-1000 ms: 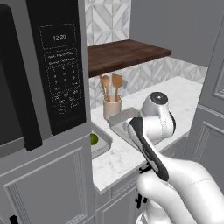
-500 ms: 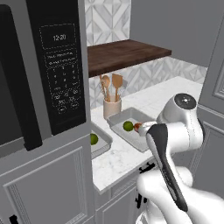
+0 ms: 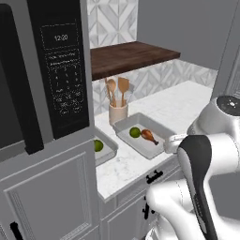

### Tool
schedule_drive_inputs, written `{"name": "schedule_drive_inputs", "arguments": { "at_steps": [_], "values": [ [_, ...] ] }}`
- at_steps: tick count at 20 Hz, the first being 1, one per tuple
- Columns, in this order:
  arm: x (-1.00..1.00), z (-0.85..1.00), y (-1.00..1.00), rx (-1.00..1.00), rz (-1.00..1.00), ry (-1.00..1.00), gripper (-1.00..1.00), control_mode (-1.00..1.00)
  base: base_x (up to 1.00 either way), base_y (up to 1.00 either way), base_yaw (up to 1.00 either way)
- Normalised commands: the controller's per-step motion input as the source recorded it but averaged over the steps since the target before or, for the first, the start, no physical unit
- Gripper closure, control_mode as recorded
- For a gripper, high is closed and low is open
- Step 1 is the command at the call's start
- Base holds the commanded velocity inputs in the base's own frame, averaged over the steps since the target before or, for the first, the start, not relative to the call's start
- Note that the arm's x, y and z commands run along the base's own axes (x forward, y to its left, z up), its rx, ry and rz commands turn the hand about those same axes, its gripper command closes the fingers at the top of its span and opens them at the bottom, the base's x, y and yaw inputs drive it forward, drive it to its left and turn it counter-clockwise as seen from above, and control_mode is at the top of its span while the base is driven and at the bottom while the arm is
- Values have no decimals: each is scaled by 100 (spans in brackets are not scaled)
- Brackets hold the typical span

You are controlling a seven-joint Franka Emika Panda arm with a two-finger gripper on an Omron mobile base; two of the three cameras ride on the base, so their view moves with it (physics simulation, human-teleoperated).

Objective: Place one lime and one chicken drumstick in each tupperware on the nearby counter, to pack two identical lunches.

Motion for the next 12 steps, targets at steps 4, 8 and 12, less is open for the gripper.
{"name": "schedule_drive_inputs", "arguments": {
  "at_steps": [4,8,12],
  "values": [
    [0,0,0,0,0,0,-100,100,-100,-1,0],
    [0,0,0,0,0,0,-100,100,-100,29,1],
    [0,0,0,0,0,0,-100,100,-100,71,0]
  ]
}}
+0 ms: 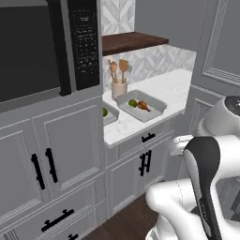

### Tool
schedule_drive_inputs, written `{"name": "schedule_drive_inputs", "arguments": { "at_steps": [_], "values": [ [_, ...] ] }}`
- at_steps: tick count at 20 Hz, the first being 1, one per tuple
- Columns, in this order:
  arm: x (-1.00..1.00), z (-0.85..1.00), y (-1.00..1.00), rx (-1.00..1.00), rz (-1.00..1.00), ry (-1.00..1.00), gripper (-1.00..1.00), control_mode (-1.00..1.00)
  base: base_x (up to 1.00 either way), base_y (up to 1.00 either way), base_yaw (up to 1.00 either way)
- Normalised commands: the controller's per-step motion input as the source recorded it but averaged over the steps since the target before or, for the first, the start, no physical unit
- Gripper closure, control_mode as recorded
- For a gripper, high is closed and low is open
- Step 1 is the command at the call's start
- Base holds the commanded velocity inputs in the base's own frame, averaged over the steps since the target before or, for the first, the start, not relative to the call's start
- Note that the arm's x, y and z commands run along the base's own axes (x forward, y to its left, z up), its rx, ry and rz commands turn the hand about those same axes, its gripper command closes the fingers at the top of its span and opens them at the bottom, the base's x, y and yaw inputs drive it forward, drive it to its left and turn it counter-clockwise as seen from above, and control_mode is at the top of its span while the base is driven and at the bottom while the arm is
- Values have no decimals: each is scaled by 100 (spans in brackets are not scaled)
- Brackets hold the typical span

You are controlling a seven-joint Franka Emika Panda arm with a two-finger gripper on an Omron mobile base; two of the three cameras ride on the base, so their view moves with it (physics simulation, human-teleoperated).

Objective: Place one lime and one chicken drumstick in each tupperware on the nearby counter, to pack two identical lunches.

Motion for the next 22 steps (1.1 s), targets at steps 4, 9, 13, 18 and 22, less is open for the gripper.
{"name": "schedule_drive_inputs", "arguments": {
  "at_steps": [4,9,13,18,22],
  "values": [
    [0,0,0,0,0,0,-100,100,-100,18,-22],
    [0,0,0,0,0,0,-100,100,-70,-1,-54],
    [0,0,0,0,0,0,-100,100,-25,-4,-63],
    [0,0,0,0,0,0,-100,100,-6,-7,-63],
    [0,0,0,0,0,0,-100,100,0,-14,-63]
  ]
}}
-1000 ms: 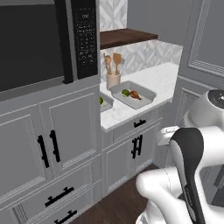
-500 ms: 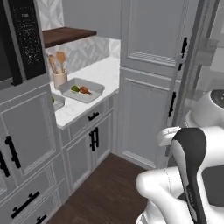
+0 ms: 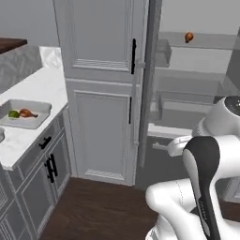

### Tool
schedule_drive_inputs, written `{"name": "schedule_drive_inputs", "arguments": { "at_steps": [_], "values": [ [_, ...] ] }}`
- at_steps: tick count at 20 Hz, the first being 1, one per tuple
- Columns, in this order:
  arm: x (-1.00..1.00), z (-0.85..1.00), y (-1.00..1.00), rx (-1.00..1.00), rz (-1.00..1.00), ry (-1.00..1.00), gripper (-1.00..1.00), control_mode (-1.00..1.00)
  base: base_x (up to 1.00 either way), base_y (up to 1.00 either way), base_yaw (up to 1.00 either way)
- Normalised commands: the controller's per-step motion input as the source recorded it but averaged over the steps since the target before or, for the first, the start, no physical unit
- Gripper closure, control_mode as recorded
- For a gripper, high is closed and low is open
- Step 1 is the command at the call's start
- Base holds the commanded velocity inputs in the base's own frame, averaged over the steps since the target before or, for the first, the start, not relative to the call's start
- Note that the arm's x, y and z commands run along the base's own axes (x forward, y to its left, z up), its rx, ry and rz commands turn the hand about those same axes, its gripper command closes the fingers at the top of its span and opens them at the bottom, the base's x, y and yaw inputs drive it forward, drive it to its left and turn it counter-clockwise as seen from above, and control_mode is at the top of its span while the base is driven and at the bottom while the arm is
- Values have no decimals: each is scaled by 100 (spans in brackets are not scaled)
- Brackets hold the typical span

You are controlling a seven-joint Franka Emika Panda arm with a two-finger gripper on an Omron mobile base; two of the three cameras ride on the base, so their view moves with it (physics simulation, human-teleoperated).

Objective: Place one lime and one chicken drumstick in each tupperware on the nearby counter, to pack two identical lunches.

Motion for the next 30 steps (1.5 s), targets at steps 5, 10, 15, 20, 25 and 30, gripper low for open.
{"name": "schedule_drive_inputs", "arguments": {
  "at_steps": [5,10,15,20,25,30],
  "values": [
    [0,0,0,0,0,0,-100,100,0,-21,-63],
    [0,0,0,0,0,0,-100,100,0,-10,-55],
    [0,0,0,0,0,0,-100,100,12,0,-39],
    [0,0,0,0,0,0,-100,100,60,-12,-12],
    [0,0,0,0,0,0,-100,100,97,-23,4],
    [0,0,0,0,0,0,-100,100,62,-55,3]
  ]
}}
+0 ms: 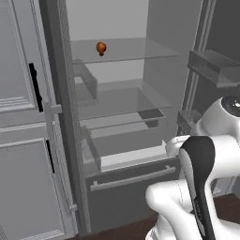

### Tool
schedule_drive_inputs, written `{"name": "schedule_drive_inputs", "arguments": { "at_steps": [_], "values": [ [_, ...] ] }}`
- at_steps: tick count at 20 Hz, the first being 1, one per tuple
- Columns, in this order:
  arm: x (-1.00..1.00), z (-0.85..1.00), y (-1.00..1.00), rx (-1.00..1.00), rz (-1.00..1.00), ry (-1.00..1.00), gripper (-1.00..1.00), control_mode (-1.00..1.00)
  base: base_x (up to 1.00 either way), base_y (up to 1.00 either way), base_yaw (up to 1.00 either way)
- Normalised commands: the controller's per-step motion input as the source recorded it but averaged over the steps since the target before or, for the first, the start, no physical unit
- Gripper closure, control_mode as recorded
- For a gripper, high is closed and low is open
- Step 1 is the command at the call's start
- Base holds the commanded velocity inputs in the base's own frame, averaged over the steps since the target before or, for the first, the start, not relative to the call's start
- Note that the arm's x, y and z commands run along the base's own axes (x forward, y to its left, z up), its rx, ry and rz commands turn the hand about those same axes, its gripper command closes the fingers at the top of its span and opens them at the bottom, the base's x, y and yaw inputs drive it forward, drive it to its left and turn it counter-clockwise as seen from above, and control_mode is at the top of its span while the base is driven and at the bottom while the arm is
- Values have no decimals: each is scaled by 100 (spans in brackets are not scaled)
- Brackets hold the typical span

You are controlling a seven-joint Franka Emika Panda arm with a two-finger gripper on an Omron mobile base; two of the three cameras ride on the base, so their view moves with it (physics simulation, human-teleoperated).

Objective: Place one lime and one chicken drumstick in each tupperware on the nearby counter, to pack two identical lunches.

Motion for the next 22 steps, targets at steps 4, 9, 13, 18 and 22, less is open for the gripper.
{"name": "schedule_drive_inputs", "arguments": {
  "at_steps": [4,9,13,18,22],
  "values": [
    [0,0,0,0,0,0,-100,100,57,-18,1],
    [0,0,0,0,0,0,-100,100,51,26,4],
    [0,0,0,0,0,0,-100,100,44,26,4],
    [25,2,24,0,6,-10,-100,-100,7,6,1],
    [33,52,16,2,6,-29,-100,-100,0,0,0]
  ]
}}
